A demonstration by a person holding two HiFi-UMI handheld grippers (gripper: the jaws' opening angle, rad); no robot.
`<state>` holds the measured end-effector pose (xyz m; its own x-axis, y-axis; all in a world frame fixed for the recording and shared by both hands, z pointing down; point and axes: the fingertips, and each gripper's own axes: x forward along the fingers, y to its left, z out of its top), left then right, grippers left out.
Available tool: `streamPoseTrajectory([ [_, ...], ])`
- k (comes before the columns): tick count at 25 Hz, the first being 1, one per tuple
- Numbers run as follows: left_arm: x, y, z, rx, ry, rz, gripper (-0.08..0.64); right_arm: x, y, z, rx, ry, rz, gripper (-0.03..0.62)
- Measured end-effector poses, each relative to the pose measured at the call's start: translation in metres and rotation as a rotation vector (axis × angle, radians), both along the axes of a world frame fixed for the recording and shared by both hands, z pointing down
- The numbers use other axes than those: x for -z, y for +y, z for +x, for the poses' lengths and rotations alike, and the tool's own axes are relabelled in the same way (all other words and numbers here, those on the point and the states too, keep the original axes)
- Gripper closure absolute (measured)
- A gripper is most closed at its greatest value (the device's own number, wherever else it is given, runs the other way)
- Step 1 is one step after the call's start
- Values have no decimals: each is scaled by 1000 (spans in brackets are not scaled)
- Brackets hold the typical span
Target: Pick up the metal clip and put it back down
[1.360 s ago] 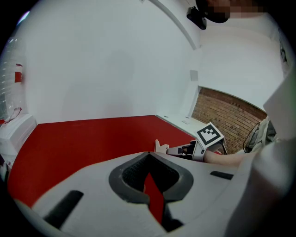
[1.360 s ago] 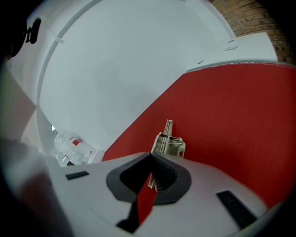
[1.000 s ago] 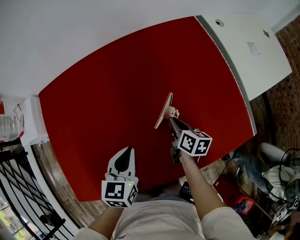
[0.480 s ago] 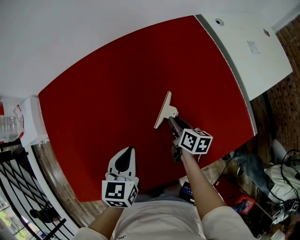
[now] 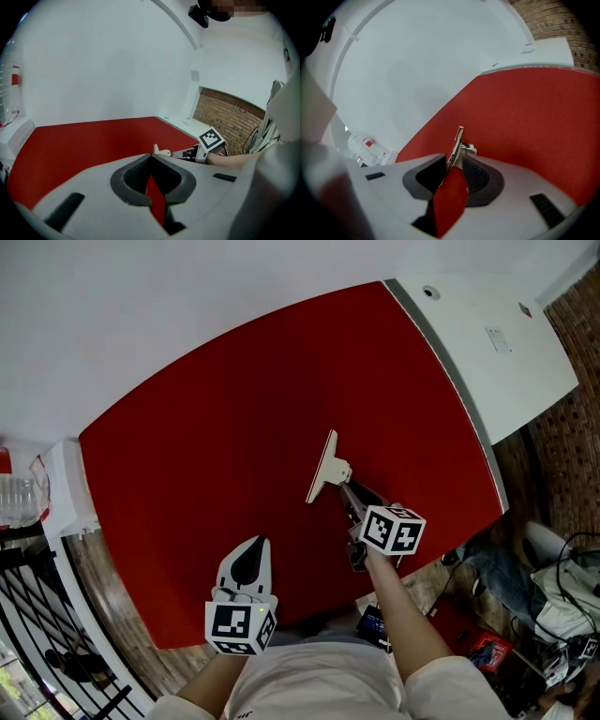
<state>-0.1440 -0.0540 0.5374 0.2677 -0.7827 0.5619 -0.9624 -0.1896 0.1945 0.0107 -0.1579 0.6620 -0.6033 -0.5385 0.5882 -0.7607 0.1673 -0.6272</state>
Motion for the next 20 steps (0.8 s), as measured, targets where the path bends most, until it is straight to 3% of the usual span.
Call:
streamPoseTrajectory([
  [10,32,4,11,-16,1,61,555,65,19,17,0,21,97,525],
  [14,54,9,12,-11,5,101,555,110,29,21,5,54,184,579],
  [20,91,21,13,-8,19,172,555,177,59,16,54,61,318,587],
])
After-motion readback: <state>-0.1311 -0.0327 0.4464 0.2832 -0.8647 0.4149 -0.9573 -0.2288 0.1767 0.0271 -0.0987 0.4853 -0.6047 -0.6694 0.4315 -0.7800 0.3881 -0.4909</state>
